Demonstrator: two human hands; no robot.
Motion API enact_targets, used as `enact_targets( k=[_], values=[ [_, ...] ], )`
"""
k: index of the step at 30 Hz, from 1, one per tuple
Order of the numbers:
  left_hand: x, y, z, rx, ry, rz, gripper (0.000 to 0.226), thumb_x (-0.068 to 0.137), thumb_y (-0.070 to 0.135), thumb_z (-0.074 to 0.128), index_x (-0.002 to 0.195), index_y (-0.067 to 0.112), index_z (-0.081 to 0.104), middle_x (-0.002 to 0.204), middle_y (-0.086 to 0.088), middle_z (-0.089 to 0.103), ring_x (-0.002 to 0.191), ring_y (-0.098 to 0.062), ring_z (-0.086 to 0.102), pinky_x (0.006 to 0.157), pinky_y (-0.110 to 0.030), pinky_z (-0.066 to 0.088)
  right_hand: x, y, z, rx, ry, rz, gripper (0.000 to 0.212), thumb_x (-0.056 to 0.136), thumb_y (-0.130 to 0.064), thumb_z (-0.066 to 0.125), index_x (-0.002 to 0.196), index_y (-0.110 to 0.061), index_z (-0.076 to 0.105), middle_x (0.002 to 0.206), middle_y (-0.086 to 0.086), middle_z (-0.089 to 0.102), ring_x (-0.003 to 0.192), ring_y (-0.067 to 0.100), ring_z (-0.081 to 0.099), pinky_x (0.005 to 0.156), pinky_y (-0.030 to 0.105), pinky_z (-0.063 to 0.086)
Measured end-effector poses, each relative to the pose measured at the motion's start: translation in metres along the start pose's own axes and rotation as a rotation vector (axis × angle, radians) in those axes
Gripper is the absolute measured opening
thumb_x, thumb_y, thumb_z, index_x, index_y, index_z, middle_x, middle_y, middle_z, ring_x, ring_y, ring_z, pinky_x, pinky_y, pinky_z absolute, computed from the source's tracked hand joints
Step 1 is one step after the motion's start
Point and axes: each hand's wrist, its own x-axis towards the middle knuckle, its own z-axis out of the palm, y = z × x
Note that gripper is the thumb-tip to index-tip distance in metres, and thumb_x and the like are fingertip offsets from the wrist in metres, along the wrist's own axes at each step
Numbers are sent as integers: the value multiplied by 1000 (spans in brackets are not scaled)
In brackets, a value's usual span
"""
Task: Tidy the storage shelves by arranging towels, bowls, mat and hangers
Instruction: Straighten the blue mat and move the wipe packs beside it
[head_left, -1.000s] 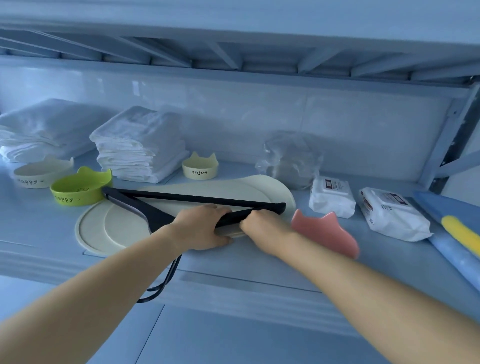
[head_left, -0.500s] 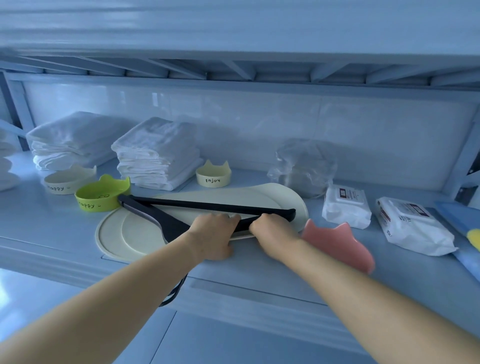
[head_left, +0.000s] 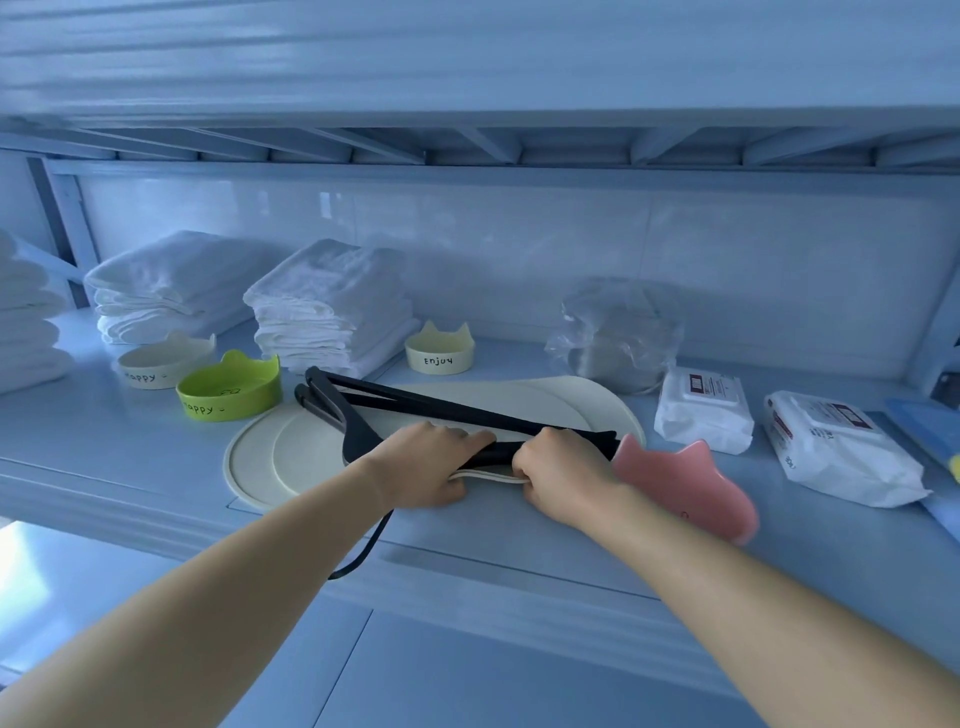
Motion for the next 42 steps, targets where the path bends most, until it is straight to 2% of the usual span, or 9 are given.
enact_targets(
  k=[5,11,18,20,24,29,34,38,42],
  values=[
    [4,-1,4,-5,-10,-13,58,82,31,48,136,21,29,107,-6,59,90,-32,60,68,-33,44,-3,-1,-1,14,-16,47,18,79,3,51,86,-6,64,86,12,63,73,30,56,56,27,35],
    [-19,-18,-2,-257,37,-57,68,87,61,40,145,28,25,143,4,40,127,-20,43,103,-38,38,-5,-5,1,55,14,39,6,83,-6,50,79,-9,54,92,10,63,85,32,60,61,31,42],
    [-94,-92,2,-374,238,-123,38,90,12,49,127,20,50,130,7,46,107,-14,54,90,-22,40,6,-34,5,158,121,-20,12,81,-18,50,76,-11,58,83,5,62,80,27,57,58,29,39],
    [-112,-101,10,-365,187,-144,36,87,17,54,122,23,51,124,10,47,103,-14,54,88,-31,45,5,-36,7,209,149,-2,14,82,-18,51,74,-11,61,79,4,60,79,25,56,56,28,36],
    [-134,-108,22,-429,26,-181,40,81,48,63,116,31,56,120,18,51,110,-7,50,87,-18,37,2,-38,7,260,172,37,17,84,-20,53,71,-12,61,73,0,55,77,22,54,58,29,37],
    [-134,-110,20,-414,-20,-211,51,76,60,62,121,35,58,125,19,56,118,-6,49,94,-19,37,4,-40,2,247,155,53,17,86,-25,55,75,-15,64,78,-2,60,81,21,56,62,29,41],
    [-126,-103,8,-244,-68,-115,38,86,43,54,124,42,53,122,14,61,113,-13,54,90,-24,43,4,-39,2,287,150,71,16,89,-28,56,86,-18,69,88,-2,65,87,21,58,67,30,43],
    [-114,-102,4,-174,-174,-102,57,82,11,48,131,40,47,129,9,56,115,-20,53,90,-27,43,2,-41,5,333,171,98,16,90,-26,57,93,-18,70,91,-1,65,90,22,59,70,31,45],
    [-104,-107,16,-29,-234,-115,66,85,-1,38,141,34,34,134,0,51,115,-26,53,92,-32,42,1,-42,4,346,152,122,17,90,-28,58,95,-17,70,92,0,64,90,23,59,70,31,44]
  ],
)
